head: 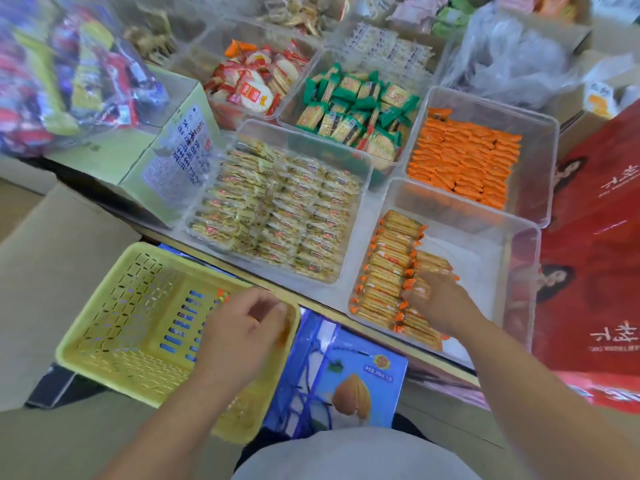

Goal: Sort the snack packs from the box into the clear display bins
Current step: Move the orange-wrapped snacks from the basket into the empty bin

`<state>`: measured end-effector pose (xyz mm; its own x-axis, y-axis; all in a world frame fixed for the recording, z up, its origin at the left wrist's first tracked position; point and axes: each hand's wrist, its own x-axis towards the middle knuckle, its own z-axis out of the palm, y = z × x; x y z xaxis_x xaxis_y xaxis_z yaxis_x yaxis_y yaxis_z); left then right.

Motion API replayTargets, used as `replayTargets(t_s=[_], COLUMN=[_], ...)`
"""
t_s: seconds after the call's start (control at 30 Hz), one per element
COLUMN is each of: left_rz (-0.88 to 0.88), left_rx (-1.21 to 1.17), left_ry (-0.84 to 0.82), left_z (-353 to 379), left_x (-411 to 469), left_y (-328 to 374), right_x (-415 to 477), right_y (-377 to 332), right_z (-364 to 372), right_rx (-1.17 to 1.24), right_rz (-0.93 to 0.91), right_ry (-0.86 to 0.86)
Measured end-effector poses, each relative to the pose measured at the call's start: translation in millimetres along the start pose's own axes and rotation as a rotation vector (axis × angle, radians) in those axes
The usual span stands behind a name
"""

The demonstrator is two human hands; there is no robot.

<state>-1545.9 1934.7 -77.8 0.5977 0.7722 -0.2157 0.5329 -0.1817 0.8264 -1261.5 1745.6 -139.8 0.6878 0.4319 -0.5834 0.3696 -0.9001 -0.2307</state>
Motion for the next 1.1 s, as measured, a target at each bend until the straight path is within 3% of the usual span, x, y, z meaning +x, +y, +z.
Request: replayTargets(t_s=[0.17,0.23,0.37,0.47,0.6,0.73,0.93,1.1], left_rz=[-0.249,-0.262,-0.246,-0.261,-0.322,-0.333,-0.212,0.060], left_rx=[0.211,0.414,0.592,0.513,0.310,0.295,0.489,0.701], left_ry=[-0.119,-0.237,-0.424,-0.467,-0.402,-0.340,-0.432,-0.553], left_z=[-55.4,-64.7,-63.2,-47.3,-26.0,-12.4,-8.1,5.5], left_x=[44.3,60.3,78.5,87.1,90.5,86.8,83.7,73.5], left_y=[-67.6,-84.0,-90.0,-97.1,-108.3,-120.6,-127.3,-121.7], right_x=[-74.0,-100.9,-127.4,-129.9,-131.0,-133.3,-135.5,-133.2], right_y=[-59.0,-87.5,-133.3,-150.2,-157.2,-159.2,-157.6,-151.4], right_z=[27.3,41.3,75.8,90.7,95.2,96.4,103.9,104.4], right_rx=[0.126,0.211,0.290,0.363,0.352,0.428,0.473,0.487], right_rz=[-0.195,-0.270,-0.336,-0.296,-0.246,-0.215,-0.233,-0.245], right_ry=[0.238,0.208,0.031,-0.036,-0.050,-0.073,-0.064,-0.088])
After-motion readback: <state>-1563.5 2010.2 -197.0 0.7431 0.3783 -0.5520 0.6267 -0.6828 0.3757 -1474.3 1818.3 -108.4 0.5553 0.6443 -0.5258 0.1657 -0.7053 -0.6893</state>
